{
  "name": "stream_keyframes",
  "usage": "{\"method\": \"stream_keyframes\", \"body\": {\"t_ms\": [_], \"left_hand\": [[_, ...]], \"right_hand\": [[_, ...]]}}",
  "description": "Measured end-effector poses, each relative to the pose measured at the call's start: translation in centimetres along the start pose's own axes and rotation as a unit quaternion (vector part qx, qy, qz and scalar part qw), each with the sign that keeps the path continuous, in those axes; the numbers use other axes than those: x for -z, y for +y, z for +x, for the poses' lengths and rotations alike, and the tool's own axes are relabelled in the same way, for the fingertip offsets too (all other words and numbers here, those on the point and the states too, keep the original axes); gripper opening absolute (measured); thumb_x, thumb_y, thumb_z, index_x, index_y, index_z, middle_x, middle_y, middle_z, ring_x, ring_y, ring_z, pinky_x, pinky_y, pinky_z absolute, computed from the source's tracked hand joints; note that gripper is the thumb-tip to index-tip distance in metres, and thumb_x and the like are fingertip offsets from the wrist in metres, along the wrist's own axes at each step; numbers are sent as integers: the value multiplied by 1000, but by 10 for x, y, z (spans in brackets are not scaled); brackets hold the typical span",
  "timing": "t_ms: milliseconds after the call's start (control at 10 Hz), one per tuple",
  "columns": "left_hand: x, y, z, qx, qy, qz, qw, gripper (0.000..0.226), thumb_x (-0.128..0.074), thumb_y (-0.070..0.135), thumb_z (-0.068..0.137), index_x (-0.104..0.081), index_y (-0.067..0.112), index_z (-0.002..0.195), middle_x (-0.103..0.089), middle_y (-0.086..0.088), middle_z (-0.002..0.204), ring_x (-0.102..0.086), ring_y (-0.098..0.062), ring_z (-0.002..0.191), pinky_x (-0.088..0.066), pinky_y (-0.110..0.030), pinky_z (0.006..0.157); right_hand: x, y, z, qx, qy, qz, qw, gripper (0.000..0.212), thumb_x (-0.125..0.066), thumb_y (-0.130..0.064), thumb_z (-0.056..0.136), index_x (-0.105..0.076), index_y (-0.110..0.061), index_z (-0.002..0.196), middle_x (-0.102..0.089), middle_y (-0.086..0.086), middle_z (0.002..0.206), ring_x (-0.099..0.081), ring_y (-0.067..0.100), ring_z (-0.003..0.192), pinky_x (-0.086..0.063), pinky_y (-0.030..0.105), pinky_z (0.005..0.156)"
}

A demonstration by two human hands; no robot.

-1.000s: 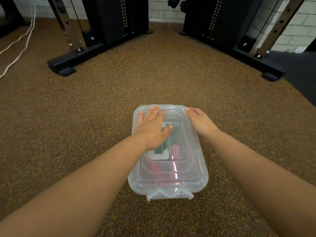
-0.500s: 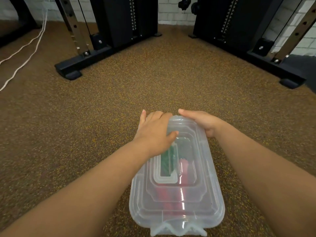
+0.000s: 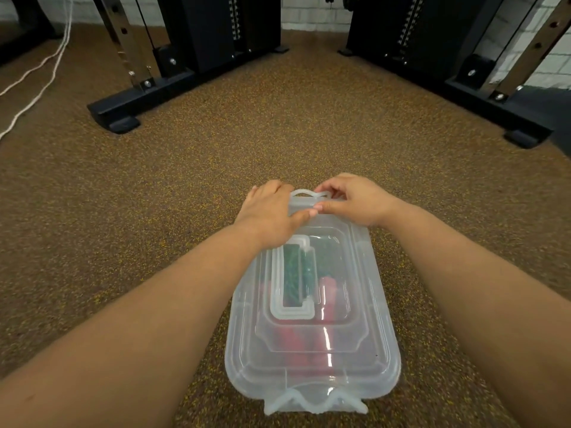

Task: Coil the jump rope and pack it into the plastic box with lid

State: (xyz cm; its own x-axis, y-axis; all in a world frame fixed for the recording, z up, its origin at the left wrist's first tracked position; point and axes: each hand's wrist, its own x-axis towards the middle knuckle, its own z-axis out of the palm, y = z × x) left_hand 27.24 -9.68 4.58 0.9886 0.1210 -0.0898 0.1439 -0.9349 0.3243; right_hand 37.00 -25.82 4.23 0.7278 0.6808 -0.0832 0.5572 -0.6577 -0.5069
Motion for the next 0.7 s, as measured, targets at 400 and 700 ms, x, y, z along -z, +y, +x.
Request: {"method": "stream_keyframes", "body": {"t_ms": [400, 700], "left_hand": [[-8, 8, -9, -6, 21, 42, 999, 61, -26, 51, 96, -31, 11, 142, -34, -8, 145, -27, -25, 137, -9, -38, 117], [18, -8, -31, -22, 23, 33, 999, 49, -34, 38, 97, -35, 15, 140, -37, -8, 144, -31, -26, 135, -17, -38, 113]], "right_hand": [[-12, -12, -17, -24, 107, -8, 994, 38, -65, -42, 86, -66, -22, 118, -64, 5, 115, -58, 23, 109, -45, 34, 93], [-10, -47, -34, -65, 45, -87, 993, 44, -46, -30, 97, -46, -16, 138, -49, 14, 140, -45, 31, 129, -39, 41, 105]]}}
